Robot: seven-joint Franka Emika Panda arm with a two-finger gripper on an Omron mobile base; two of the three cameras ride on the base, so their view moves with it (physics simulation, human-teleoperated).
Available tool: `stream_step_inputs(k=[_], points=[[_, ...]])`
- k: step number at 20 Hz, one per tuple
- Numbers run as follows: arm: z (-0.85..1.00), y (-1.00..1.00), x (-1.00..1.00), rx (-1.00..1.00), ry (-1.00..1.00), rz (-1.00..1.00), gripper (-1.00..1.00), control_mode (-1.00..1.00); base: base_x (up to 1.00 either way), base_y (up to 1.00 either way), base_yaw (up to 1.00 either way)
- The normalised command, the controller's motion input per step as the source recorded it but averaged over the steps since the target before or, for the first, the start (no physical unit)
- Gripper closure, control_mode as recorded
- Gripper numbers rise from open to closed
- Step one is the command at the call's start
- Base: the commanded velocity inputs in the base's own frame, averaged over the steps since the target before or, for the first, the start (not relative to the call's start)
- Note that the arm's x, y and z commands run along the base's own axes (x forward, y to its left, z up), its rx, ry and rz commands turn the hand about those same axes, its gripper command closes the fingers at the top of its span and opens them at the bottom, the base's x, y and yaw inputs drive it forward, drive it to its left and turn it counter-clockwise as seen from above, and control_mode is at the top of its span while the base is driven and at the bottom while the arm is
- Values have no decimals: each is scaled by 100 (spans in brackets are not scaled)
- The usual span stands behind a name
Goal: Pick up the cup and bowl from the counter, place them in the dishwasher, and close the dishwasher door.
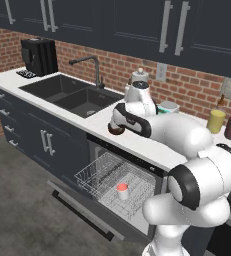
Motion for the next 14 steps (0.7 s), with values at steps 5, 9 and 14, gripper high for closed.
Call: stream_step_inputs(k=[5, 9, 14], points=[[0, -72, 18, 32, -2, -23, -100, -100, 0, 0, 0], [-2, -44, 20, 29, 0, -20, -100, -100, 0, 0, 0], [-15, 0, 38, 7, 1, -2, -100, -100, 0, 0, 0]])
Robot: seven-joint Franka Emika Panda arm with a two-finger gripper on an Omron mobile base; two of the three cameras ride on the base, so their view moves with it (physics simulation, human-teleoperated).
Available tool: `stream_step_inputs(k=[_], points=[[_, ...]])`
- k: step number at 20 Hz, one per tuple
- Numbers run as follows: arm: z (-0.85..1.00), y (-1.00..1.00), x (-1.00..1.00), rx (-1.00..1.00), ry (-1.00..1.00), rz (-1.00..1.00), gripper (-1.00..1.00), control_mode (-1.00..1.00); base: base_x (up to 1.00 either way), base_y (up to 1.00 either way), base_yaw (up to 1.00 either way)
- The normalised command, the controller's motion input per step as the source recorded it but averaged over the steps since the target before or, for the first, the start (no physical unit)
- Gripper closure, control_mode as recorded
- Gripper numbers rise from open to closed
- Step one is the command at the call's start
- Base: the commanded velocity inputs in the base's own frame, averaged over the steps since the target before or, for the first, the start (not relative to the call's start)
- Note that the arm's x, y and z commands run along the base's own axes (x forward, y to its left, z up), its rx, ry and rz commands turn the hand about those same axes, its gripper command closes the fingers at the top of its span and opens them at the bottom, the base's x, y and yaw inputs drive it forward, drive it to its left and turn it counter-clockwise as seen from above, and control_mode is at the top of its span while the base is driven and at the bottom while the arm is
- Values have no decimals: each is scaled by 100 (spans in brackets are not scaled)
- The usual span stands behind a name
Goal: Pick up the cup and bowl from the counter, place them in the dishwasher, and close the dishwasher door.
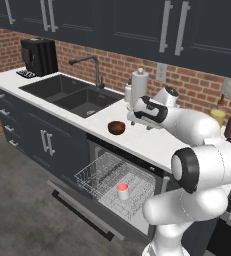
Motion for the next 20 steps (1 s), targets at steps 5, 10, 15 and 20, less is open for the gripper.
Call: stream_step_inputs(k=[5, 10, 15, 20], points=[[-10, 0, 61, 0, 7, -3, -100, -100, 0, 0, 0], [-1, 0, 54, 0, 3, 0, -100, -100, 0, 0, 0], [-19, 2, 38, 0, 1, 0, -100, -100, 0, 0, 0], [-28, 4, 37, -1, 0, 0, -100, -100, 0, 0, 0]])
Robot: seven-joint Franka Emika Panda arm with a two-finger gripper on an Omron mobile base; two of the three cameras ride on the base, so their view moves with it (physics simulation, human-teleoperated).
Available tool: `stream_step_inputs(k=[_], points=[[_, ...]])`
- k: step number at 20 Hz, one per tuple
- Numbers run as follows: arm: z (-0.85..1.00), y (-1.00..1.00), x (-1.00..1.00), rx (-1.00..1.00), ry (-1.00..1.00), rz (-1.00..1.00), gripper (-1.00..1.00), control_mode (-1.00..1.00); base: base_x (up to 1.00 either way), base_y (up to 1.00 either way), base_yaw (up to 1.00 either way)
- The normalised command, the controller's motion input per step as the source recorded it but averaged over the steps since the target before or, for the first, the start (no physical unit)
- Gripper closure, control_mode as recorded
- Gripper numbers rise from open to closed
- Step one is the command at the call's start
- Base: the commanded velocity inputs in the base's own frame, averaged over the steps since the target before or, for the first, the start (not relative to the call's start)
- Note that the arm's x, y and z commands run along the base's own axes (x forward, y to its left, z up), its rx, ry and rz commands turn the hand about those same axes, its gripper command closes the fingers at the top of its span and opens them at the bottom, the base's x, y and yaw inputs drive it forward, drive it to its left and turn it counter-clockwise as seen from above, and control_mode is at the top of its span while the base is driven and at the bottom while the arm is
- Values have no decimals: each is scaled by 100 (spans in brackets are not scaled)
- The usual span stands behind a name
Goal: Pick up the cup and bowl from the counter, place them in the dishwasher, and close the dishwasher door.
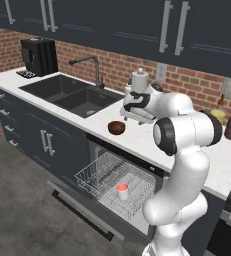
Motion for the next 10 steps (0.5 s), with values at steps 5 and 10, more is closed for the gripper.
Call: stream_step_inputs(k=[5, 10], points=[[-23, 2, 40, 0, 0, -1, -100, -100, 0, 0, 0], [-31, 0, 37, 0, 2, -2, -100, -100, 0, 0, 0]])
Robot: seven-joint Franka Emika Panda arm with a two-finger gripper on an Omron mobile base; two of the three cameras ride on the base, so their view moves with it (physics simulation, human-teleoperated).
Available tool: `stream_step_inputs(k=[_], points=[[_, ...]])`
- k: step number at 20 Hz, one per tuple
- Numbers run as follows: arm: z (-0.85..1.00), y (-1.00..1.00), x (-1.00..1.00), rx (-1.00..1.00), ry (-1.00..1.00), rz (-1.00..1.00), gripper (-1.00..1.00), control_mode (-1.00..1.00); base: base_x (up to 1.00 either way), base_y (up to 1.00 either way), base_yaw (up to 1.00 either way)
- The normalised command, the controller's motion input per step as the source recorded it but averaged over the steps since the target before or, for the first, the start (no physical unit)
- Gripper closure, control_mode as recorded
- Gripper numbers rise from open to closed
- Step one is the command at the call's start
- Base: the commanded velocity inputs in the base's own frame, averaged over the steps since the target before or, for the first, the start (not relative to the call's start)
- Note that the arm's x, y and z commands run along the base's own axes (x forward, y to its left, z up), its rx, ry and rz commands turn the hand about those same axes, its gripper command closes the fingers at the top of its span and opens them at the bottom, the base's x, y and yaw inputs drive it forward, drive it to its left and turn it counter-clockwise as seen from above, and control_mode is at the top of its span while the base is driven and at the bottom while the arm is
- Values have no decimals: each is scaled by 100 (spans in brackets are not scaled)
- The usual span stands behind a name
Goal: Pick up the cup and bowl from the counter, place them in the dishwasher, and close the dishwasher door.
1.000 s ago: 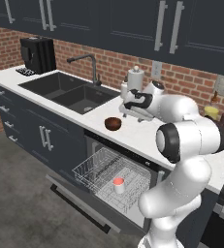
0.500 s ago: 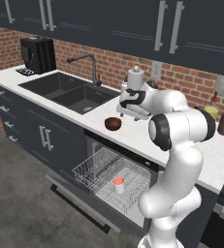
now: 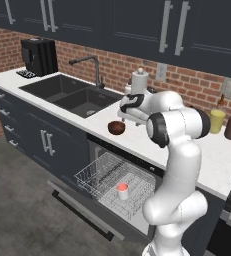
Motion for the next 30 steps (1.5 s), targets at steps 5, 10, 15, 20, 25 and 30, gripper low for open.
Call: stream_step_inputs(k=[5, 10, 15, 20, 25, 30], points=[[-34, 5, 42, -3, 6, -4, -100, -100, 0, 0, 0], [-18, 10, 45, -1, 4, -5, -100, -100, 0, 0, 0], [-11, 4, 39, 0, 5, -5, -100, -100, 0, 0, 0], [-23, 0, 11, 0, 6, -3, -100, -100, 0, 0, 0], [-29, 0, 0, -1, 2, -2, -100, -100, 0, 0, 0], [-35, 13, 0, -4, 0, -1, 100, -100, 0, 0, 0]])
